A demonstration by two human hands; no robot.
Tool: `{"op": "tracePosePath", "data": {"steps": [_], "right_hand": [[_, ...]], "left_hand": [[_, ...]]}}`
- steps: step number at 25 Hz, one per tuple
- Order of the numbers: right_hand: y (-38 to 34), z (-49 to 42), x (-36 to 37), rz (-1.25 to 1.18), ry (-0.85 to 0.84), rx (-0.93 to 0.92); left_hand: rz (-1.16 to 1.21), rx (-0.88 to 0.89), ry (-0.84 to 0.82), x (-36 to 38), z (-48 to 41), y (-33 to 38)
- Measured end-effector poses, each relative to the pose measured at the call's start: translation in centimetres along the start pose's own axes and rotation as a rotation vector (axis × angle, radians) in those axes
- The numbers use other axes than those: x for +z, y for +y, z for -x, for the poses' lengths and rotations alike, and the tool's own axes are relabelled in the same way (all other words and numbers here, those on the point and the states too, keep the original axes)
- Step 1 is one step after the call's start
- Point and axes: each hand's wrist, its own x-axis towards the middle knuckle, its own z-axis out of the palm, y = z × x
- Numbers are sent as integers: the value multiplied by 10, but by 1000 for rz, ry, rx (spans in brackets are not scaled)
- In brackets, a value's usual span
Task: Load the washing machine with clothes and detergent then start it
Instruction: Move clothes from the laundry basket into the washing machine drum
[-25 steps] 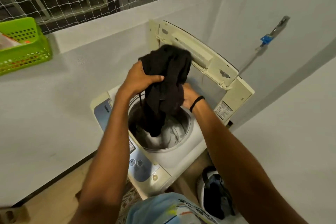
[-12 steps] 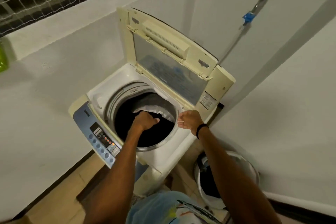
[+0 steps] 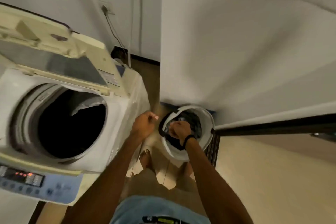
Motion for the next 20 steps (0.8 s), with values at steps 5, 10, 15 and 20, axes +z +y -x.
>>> {"op": "tracePosePath", "data": {"steps": [5, 10, 15, 20], "right_hand": [[92, -102, -59, -98, 131, 200], [204, -254, -92, 102, 76, 312], [274, -376, -88, 513, -46, 307], [329, -479, -53, 699, -20, 273]], "left_hand": [[-87, -109, -199, 120, -53, -35], [-52, -267, -279, 258, -140, -127], [-23, -343, -233, 357, -209, -201], [153, -487, -195, 422, -263, -283]]}}
